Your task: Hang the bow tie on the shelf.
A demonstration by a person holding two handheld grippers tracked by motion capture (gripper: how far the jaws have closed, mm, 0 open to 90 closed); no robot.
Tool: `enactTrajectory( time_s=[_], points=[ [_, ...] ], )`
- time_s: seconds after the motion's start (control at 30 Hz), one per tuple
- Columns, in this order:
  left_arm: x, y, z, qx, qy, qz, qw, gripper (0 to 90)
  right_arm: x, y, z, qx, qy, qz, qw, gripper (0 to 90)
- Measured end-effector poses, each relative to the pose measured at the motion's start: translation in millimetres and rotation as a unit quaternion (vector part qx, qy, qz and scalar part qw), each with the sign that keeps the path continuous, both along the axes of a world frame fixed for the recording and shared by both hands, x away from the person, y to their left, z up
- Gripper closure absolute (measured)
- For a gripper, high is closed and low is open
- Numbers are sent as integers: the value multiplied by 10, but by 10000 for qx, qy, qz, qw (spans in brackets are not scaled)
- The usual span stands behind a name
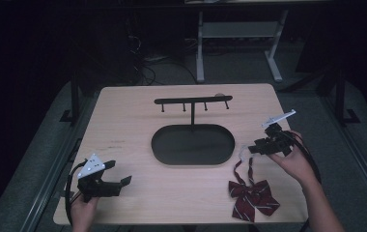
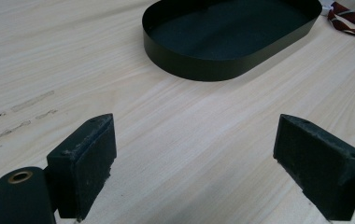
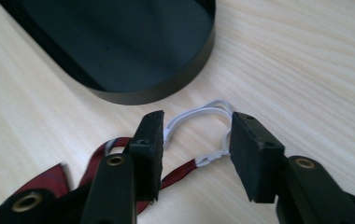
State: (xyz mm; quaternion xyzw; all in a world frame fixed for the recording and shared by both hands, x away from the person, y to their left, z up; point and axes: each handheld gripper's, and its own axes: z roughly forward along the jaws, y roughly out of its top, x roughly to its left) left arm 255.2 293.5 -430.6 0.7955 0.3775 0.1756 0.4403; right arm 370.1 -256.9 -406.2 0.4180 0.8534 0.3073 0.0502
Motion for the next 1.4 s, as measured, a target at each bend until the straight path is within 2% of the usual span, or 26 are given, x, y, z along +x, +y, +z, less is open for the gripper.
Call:
enactTrajectory(
  time_s=[0.47,0.57,0.6,0.77,0.83,0.93,1.07,1.4],
  points=[
    [-1,-3,-1,-7,-8,-15,10000,131,246,62,-260,-404,293,-252,9984,635],
    [-5,-5,0,-48,-11,6,10000,131,259,69,-286,-400,369,-277,9981,638],
    [-1,-3,0,-25,4,-7,10000,131,269,82,-313,-496,373,-255,9977,659],
    [1,-8,-1,-11,7,-23,10000,131,286,102,-353,-604,420,-257,9970,694],
    [-5,-7,1,-26,-9,2,10000,131,281,122,-365,-765,380,-258,9960,734],
    [-10,-3,3,-53,-19,9,10000,131,272,145,-378,-819,360,-208,9958,791],
    [-10,-10,8,-17,-7,-21,10000,131,264,172,-417,-875,386,-172,9953,824],
    [-10,-7,7,5,-10,-33,10000,131,242,148,-402,-788,491,-133,9956,874]
  ],
)
